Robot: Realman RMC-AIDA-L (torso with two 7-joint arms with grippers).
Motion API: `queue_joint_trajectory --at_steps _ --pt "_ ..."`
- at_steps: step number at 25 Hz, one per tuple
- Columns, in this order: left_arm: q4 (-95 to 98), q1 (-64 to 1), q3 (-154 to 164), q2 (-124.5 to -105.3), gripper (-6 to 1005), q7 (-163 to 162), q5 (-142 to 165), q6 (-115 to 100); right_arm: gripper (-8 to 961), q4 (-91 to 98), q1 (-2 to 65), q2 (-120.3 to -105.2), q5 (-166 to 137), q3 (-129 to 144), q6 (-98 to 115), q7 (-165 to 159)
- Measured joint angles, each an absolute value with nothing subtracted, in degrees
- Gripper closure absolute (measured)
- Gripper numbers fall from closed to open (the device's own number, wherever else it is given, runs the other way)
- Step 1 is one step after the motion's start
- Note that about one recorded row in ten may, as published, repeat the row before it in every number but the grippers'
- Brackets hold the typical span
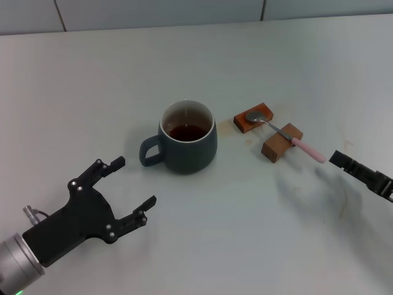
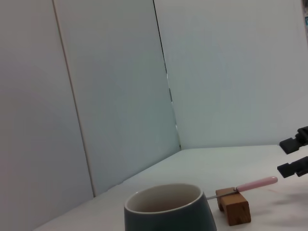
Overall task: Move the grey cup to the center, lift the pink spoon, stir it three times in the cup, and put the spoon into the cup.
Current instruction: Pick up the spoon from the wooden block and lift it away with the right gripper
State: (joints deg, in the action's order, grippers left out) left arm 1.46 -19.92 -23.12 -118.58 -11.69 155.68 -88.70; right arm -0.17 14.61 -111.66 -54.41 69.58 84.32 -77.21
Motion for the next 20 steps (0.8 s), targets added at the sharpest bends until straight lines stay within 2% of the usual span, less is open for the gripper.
queue_joint_trajectory --at_steps 5,20 --pt "1.5 -19.9 -23.1 -118.56 137 -11.7 155.7 -88.7 237 1.6 15.2 -111.90 -54.5 69.5 81.9 -78.8" --pt "1.4 -19.7 -23.1 -118.56 138 -11.7 155.7 -89.1 240 3.4 18.6 -112.88 -56.0 70.8 76.5 -81.4"
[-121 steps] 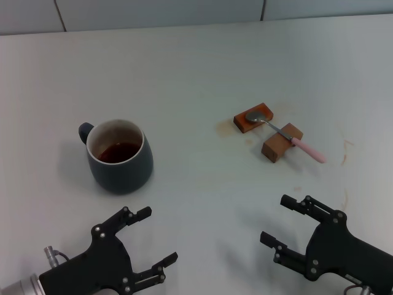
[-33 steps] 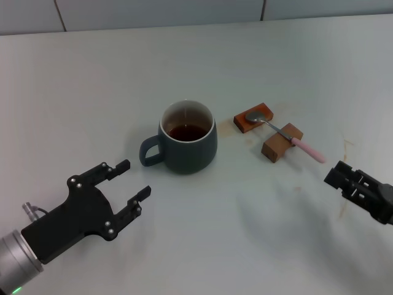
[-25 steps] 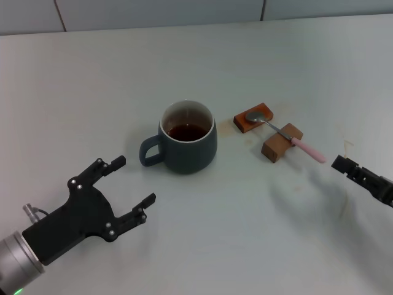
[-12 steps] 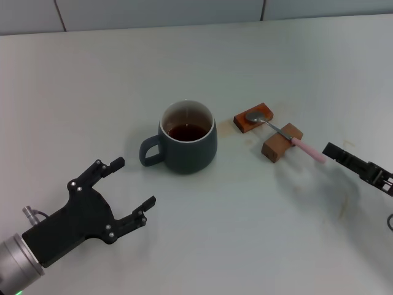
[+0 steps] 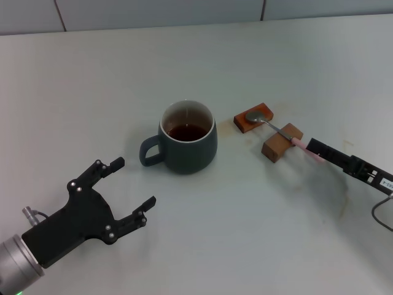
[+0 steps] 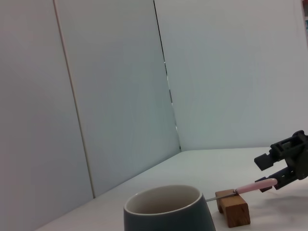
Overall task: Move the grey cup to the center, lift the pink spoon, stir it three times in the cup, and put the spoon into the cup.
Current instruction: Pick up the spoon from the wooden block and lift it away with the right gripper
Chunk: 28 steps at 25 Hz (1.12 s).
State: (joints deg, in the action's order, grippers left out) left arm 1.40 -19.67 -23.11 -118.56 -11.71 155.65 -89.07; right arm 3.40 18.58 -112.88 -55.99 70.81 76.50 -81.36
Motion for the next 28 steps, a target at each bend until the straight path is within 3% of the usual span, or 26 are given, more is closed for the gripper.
queue_joint_trajectory --at_steps 16,21,26,28 --pt "1.3 -19.2 -23.1 -118.56 140 -11.2 155.7 -89.0 243 4.4 19.8 -113.48 -58.0 70.8 73.8 -83.3" --pt "1.3 -18.9 -23.1 -118.56 140 -11.2 155.7 -89.0 419 4.6 19.5 -113.52 -58.0 70.5 73.7 -83.4" --pt "1.3 -18.8 -23.1 -118.56 141 -11.1 155.6 -88.9 658 4.7 19.7 -113.55 -58.0 70.8 73.6 -83.4" --pt "1.3 -18.7 -23.0 -118.56 141 -11.1 155.7 -88.9 685 4.7 19.7 -113.55 -58.0 70.8 73.6 -83.4"
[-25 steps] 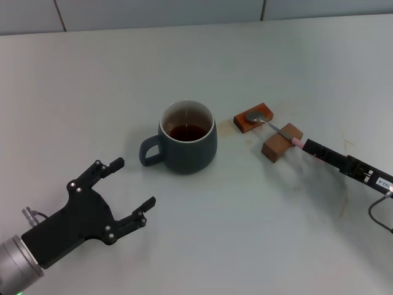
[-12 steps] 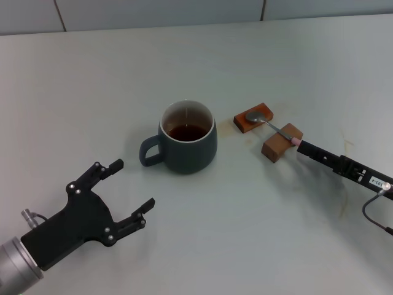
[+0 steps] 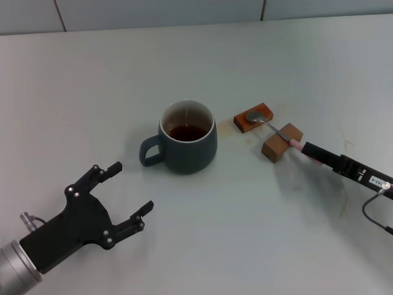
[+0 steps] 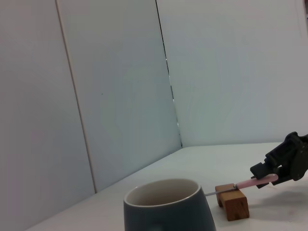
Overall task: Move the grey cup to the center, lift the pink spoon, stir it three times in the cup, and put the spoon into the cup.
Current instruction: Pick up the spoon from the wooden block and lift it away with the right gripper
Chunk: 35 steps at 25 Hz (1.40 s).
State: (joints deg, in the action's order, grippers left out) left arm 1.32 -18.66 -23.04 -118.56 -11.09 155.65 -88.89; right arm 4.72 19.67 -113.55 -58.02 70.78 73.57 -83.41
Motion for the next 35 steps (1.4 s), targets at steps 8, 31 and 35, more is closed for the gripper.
queue_joint_trajectory --at_steps 8,31,35 --pt "1.3 -18.4 -23.0 -118.56 142 -10.3 155.6 -88.8 762 4.9 20.0 -113.64 -58.9 70.9 71.8 -84.0" --pt "1.3 -18.2 -23.0 -118.56 145 -10.3 155.7 -89.1 837 12.2 15.0 -113.33 -60.1 70.7 82.1 -84.5" --pt "1.0 -18.1 -23.1 -118.56 145 -10.3 155.7 -89.1 838 14.8 14.3 -113.14 -60.5 70.6 83.6 -85.2"
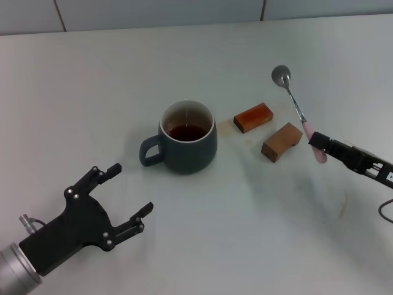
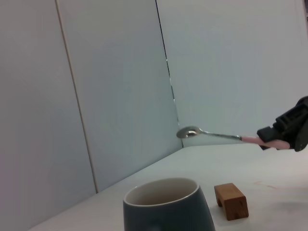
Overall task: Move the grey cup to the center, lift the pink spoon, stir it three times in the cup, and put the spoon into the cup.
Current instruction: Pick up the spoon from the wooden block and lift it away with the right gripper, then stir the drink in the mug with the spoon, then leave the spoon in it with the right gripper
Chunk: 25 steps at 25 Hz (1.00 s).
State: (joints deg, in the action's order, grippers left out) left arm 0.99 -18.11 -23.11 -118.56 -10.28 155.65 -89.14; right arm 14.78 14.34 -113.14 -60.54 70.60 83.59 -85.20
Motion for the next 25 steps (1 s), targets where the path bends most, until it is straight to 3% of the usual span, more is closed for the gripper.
queue_joint_trajectory --at_steps 9,19,25 --pt "0.9 -18.0 -23.3 -118.49 147 -10.3 155.6 -89.8 838 25.2 13.1 -112.80 -68.6 67.1 86.5 -91.6" --pt "0.8 -18.0 -23.4 -118.47 147 -9.6 155.5 -89.8 837 50.0 11.3 -117.24 -89.9 55.3 87.1 -106.0" --pt "0.7 -18.0 -23.5 -118.55 147 -9.5 155.3 -89.8 838 62.1 12.1 -117.89 -96.8 53.7 89.2 -114.7"
